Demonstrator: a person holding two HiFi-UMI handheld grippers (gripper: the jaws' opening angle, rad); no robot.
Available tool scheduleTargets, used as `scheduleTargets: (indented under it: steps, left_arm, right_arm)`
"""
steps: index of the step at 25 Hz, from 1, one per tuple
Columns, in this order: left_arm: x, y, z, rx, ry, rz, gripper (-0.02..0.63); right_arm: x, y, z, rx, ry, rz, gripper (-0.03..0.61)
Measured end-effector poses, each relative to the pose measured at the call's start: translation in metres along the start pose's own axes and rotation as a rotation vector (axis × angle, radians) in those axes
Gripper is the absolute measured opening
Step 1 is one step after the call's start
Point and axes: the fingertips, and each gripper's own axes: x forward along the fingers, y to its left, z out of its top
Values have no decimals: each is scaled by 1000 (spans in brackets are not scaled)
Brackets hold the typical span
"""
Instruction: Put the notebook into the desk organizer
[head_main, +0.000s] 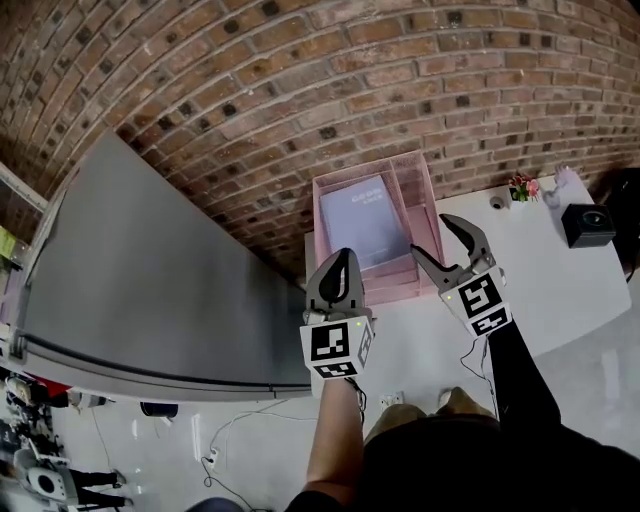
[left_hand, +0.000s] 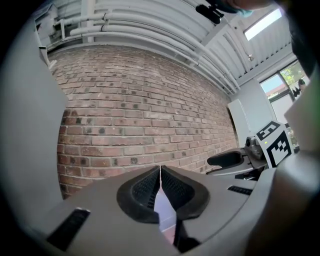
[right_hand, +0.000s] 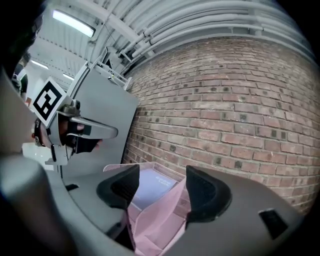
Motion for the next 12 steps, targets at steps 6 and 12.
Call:
scheduleTargets:
  steps: [6,12]
  left_arm:
    - [-16,-25,-2,-4,1,30,20]
    - [-30,-46,-4,1,21,62,20]
  right_arm:
    - [-27,-5,-7,-18,-42,40,282]
    - [-47,-1,-13,-25,-71,98,282]
